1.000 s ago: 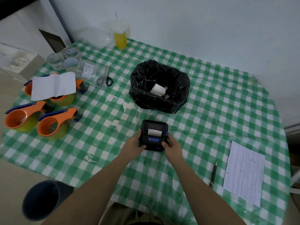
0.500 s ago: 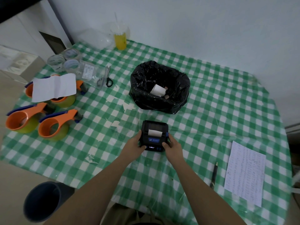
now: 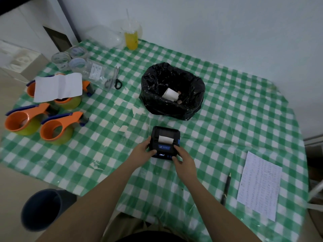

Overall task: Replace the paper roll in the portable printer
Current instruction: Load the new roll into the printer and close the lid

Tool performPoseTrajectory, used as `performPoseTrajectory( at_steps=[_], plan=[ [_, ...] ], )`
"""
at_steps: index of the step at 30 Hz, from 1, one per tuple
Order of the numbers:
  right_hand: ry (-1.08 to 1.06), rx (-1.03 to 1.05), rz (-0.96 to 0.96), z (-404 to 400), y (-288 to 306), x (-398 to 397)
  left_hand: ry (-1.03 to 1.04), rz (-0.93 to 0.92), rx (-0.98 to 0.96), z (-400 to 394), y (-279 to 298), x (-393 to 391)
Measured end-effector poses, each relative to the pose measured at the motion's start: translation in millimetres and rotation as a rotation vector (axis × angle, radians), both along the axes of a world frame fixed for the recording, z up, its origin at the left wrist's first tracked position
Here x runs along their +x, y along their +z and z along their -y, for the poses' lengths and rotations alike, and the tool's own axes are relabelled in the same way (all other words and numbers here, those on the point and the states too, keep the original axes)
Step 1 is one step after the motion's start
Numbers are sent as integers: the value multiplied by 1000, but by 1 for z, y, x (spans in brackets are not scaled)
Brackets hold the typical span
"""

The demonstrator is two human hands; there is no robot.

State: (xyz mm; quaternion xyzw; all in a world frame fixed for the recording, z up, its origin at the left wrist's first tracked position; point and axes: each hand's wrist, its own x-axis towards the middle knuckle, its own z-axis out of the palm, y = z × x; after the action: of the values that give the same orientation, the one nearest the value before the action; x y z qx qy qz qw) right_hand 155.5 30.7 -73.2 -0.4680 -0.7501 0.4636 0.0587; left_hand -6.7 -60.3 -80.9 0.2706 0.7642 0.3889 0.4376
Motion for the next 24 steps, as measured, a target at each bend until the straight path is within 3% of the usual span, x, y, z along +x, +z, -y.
performPoseTrajectory(
  at_steps=[14, 24],
  plan=[
    [-47, -12, 56, -5, -4, -4, 216, -25, -9, -1, -3, 13],
    [-119, -15, 98, -1, -8, -9, 214, -5, -14, 0, -1, 12]
  ],
)
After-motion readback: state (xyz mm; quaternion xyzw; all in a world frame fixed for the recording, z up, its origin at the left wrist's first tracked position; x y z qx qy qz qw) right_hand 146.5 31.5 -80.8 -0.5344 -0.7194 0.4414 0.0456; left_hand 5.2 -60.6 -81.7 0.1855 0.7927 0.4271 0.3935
